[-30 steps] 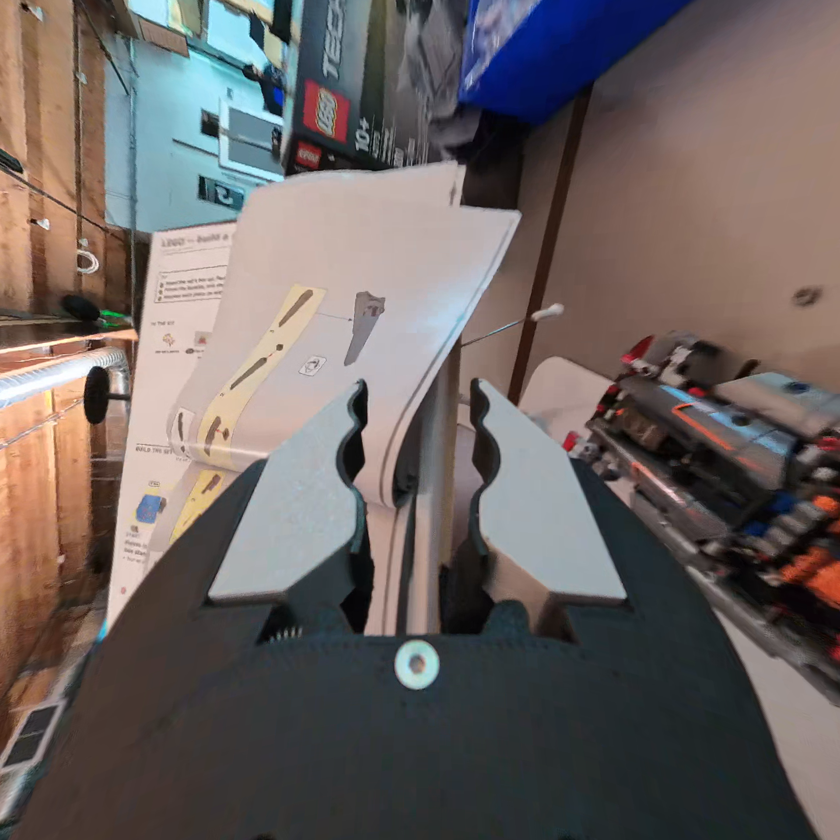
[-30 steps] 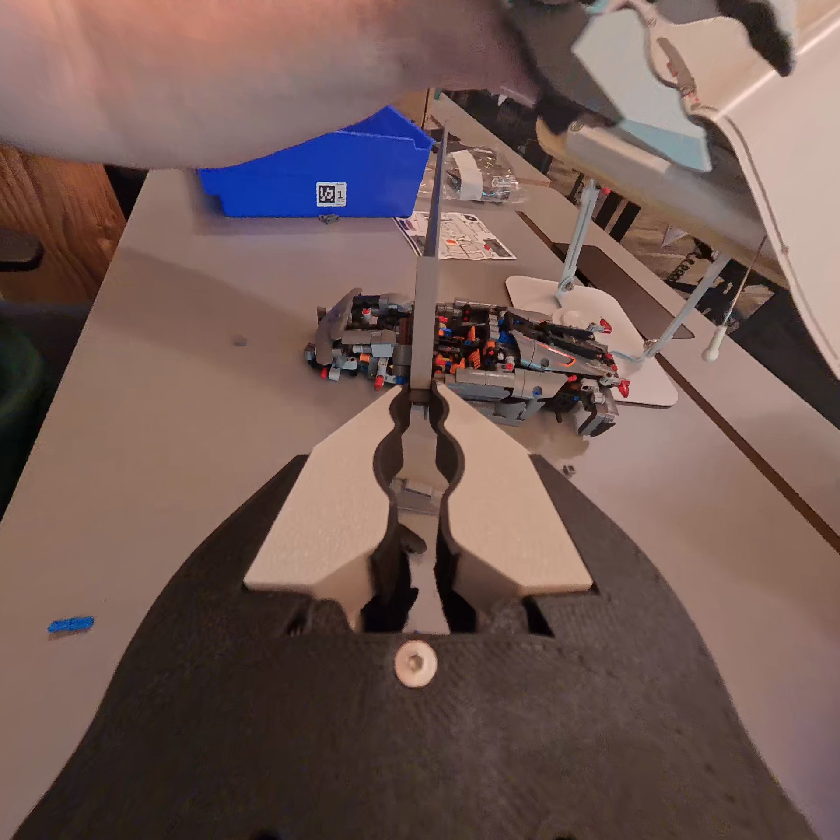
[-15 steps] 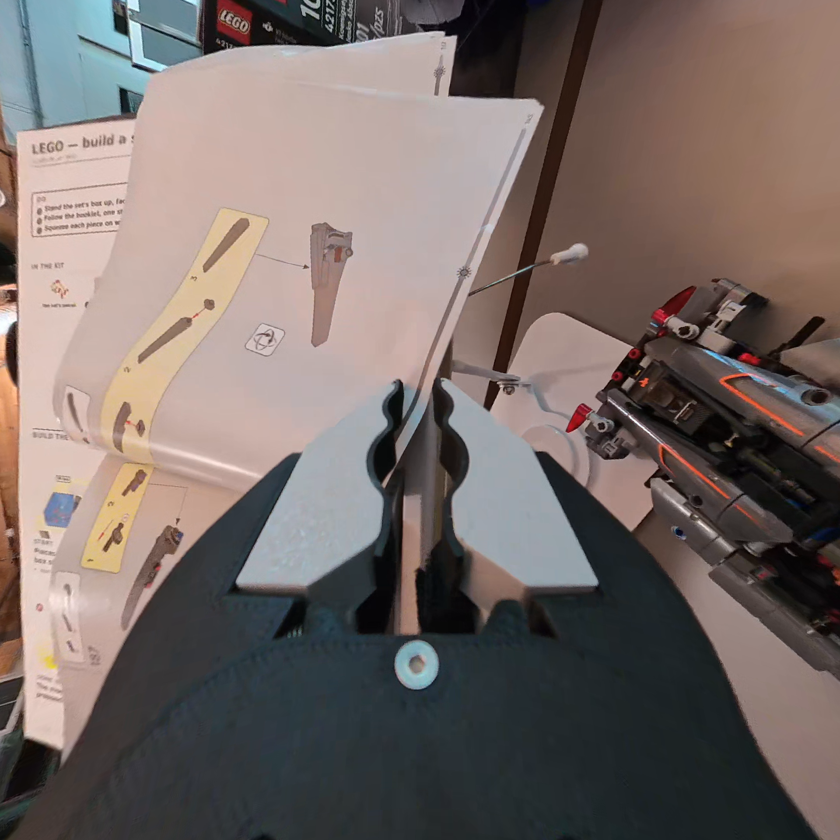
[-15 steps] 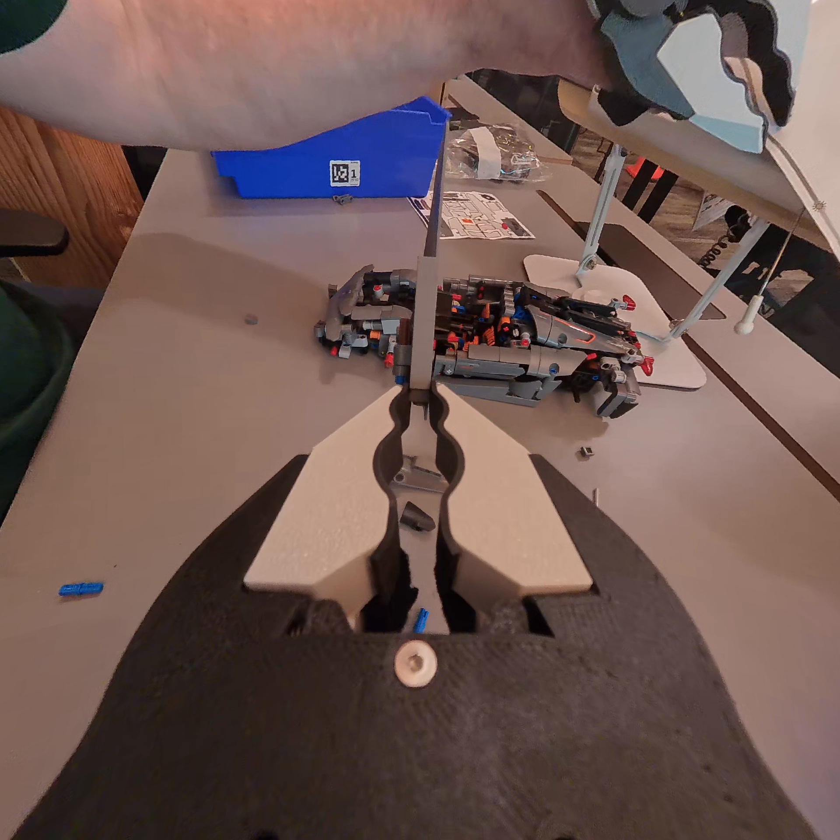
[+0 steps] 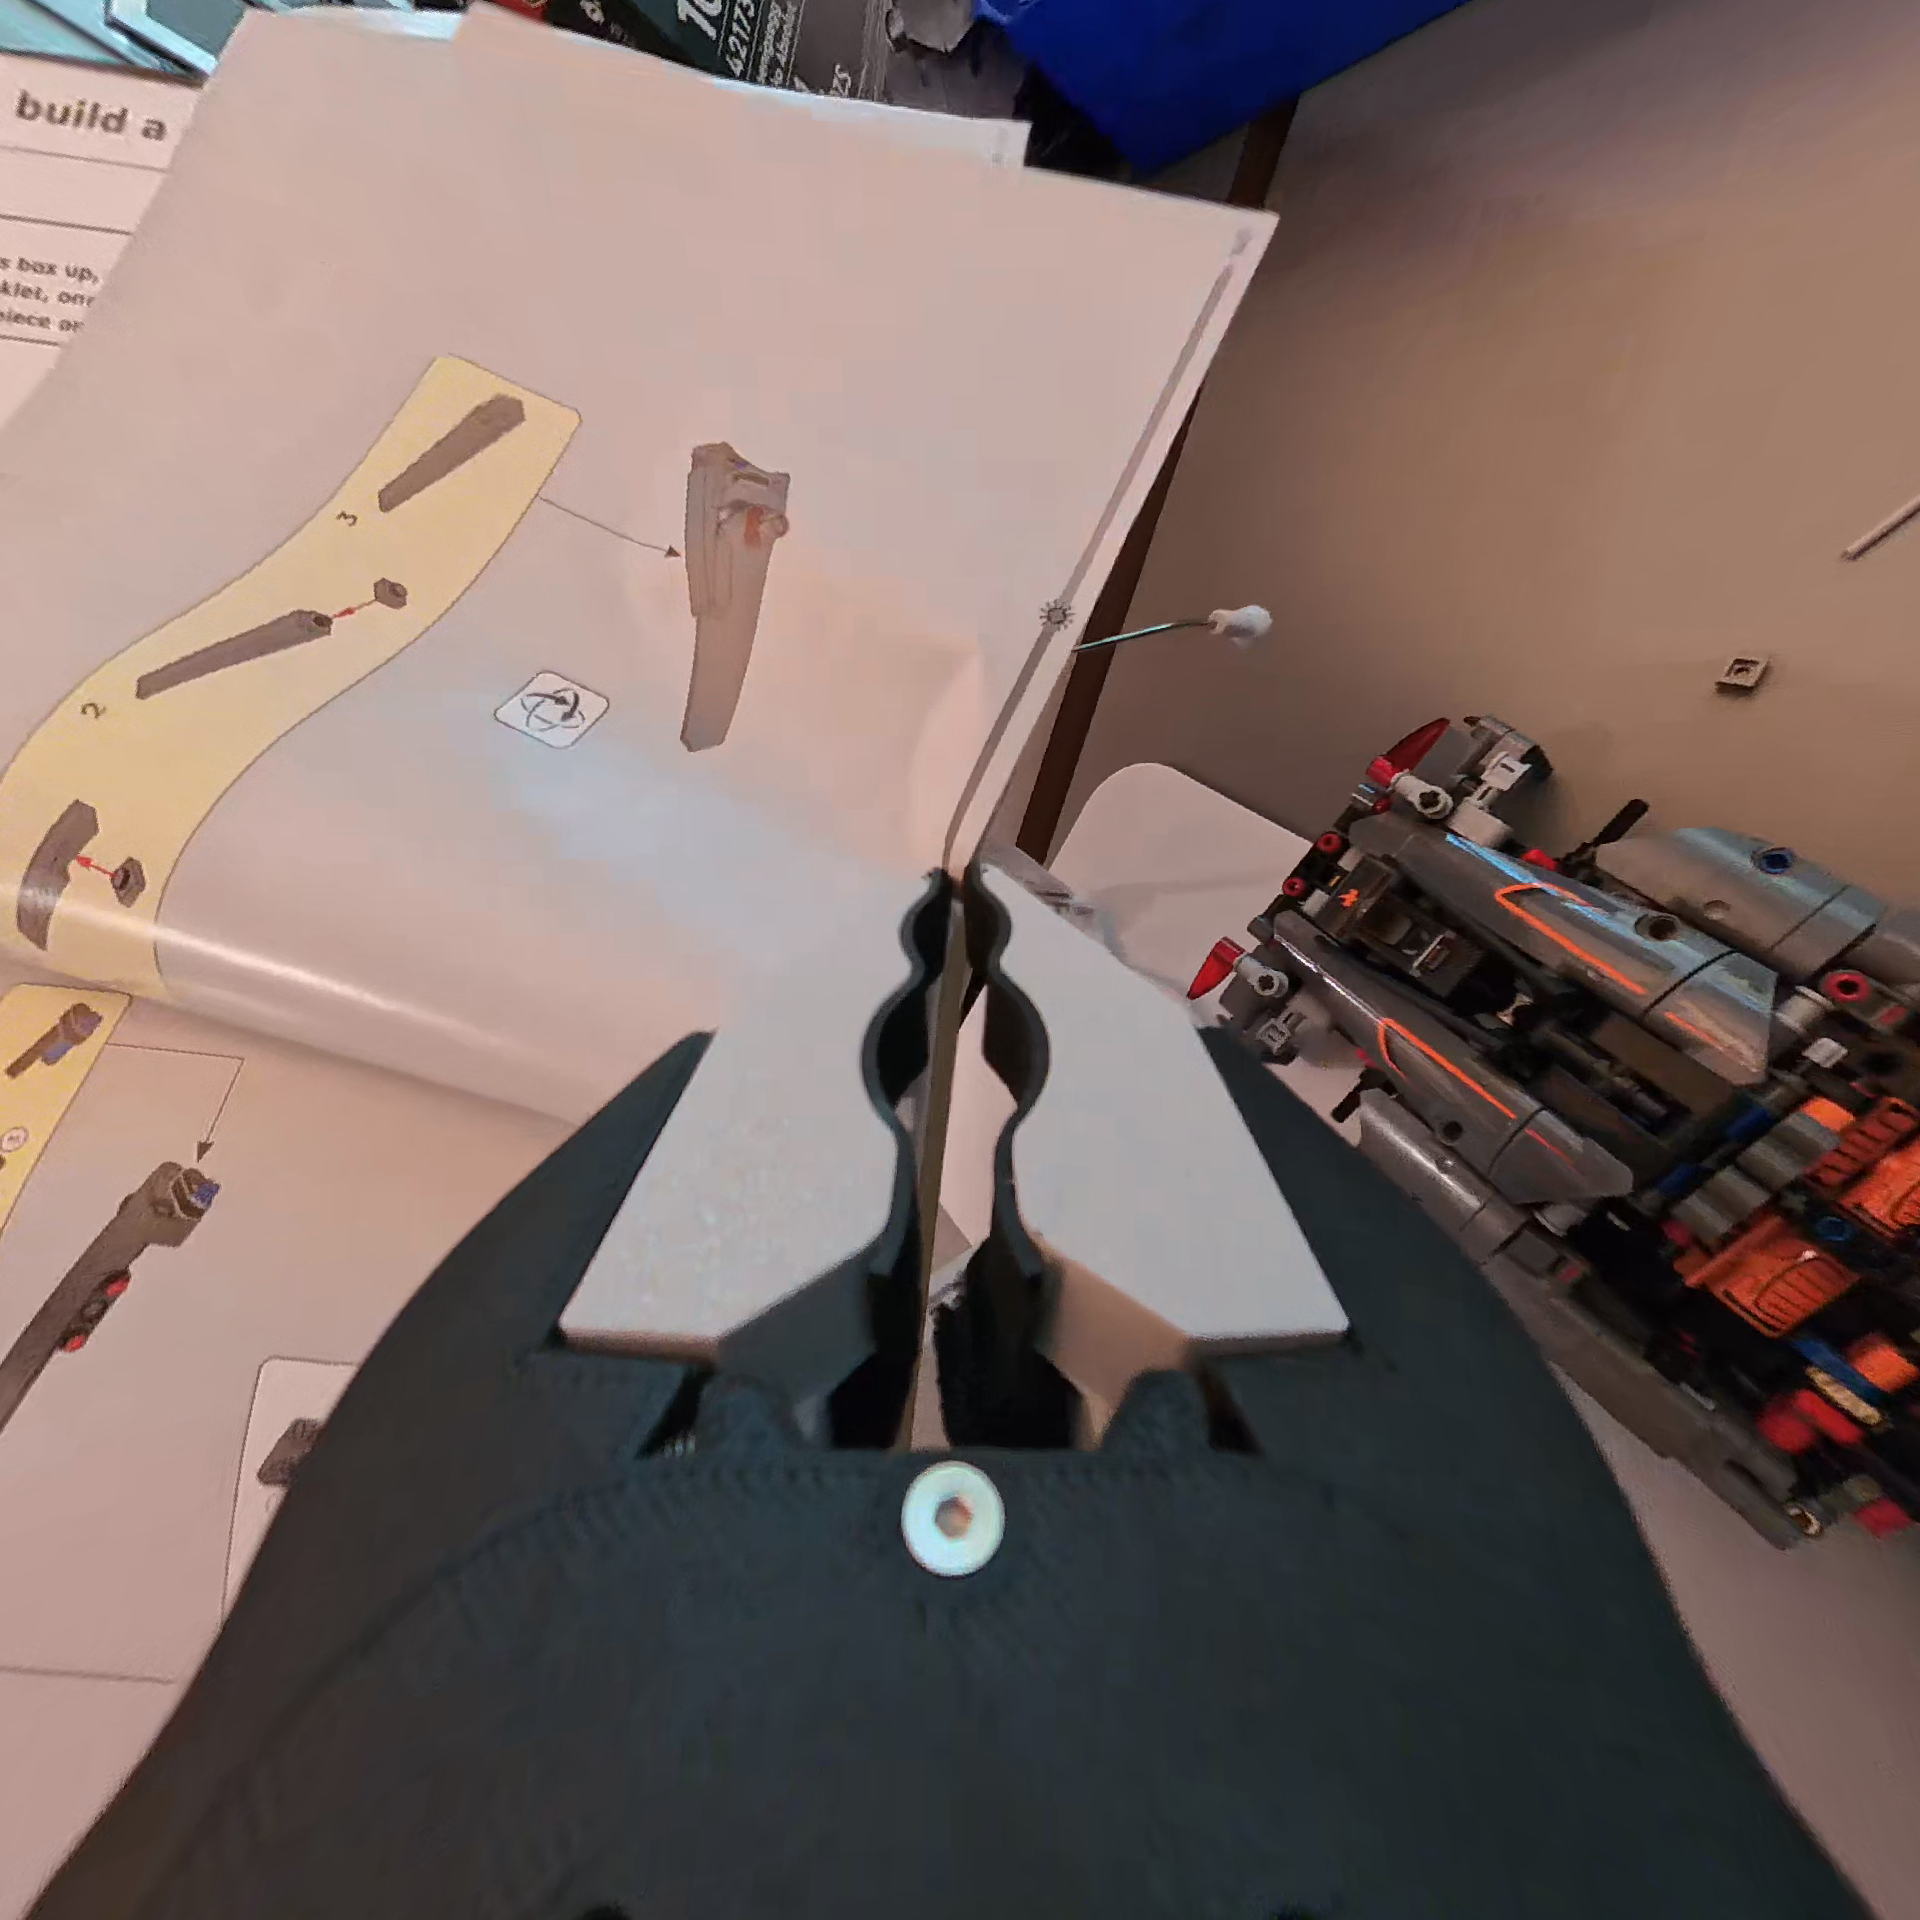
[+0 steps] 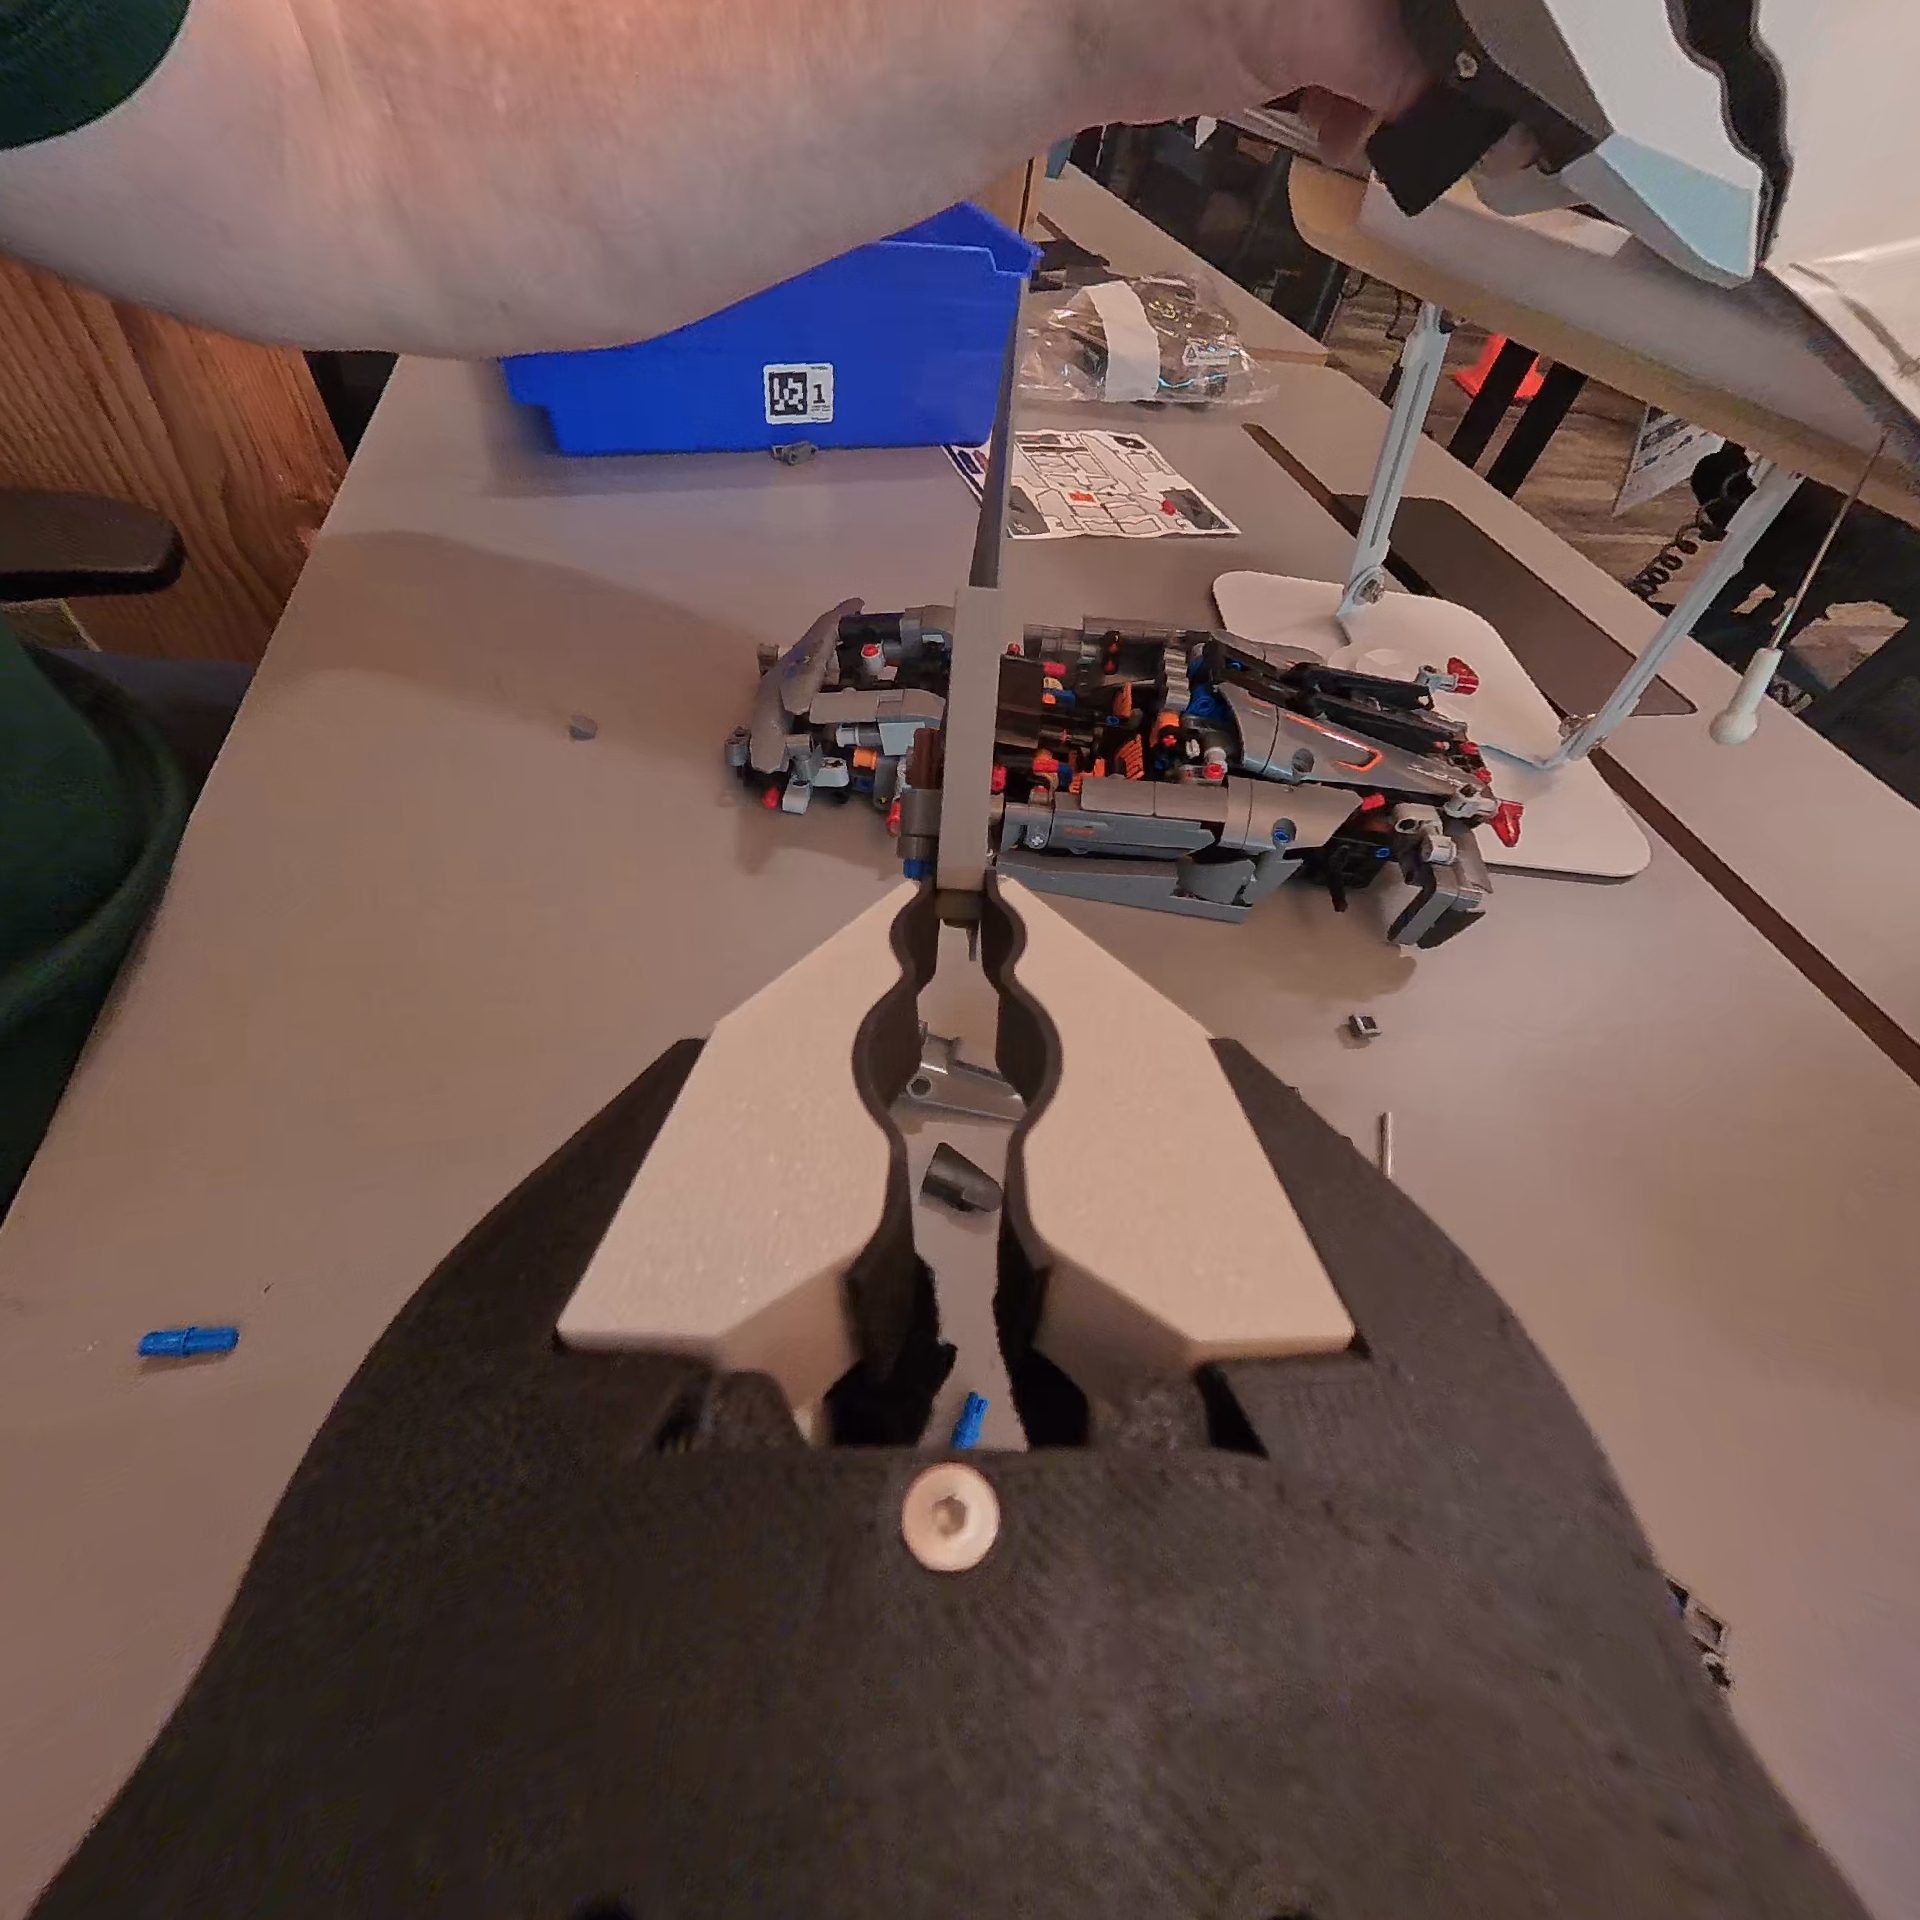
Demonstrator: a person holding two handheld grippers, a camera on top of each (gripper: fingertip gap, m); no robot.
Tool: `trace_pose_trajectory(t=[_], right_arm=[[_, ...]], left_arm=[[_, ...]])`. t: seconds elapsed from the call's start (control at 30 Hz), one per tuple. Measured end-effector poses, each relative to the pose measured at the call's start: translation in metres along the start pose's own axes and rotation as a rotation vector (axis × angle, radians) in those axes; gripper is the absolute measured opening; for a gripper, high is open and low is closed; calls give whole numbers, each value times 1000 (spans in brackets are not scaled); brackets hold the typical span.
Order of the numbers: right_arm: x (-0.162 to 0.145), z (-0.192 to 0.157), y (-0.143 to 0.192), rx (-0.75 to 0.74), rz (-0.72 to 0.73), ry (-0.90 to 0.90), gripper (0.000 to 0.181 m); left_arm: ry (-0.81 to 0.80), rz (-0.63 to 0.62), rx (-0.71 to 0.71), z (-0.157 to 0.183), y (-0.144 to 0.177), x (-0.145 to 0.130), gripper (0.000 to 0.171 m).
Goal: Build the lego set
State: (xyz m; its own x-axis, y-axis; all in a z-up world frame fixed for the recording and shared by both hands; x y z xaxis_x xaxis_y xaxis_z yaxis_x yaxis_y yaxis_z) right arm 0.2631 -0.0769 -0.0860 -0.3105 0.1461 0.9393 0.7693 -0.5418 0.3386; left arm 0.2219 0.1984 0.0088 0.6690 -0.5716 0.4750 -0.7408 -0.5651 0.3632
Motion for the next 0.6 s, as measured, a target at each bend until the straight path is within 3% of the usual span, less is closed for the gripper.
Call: trace_pose_trajectory(t=[0.3,0.6], right_arm=[[-2,0,0,15,5,-10,5],[-3,0,-1,23,6,-15,5]], left_arm=[[-13,-35,-50,-2,-1,-3,0],[138,-21,-184,-9,2,-4,0]])
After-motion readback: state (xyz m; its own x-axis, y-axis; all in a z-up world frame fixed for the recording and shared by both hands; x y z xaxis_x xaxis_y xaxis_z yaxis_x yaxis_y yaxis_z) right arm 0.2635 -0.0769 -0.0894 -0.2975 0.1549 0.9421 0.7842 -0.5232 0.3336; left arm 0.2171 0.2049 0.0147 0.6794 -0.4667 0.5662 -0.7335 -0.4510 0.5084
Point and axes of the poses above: each gripper's, where its closed fingertips meet, y back along the fingers, x out of its top, z = x × y across the jaws, the point moved 6 cm from there along y, back along the fingers, and after that the axes turned 14 degrees about x, right-handed, at the moved point
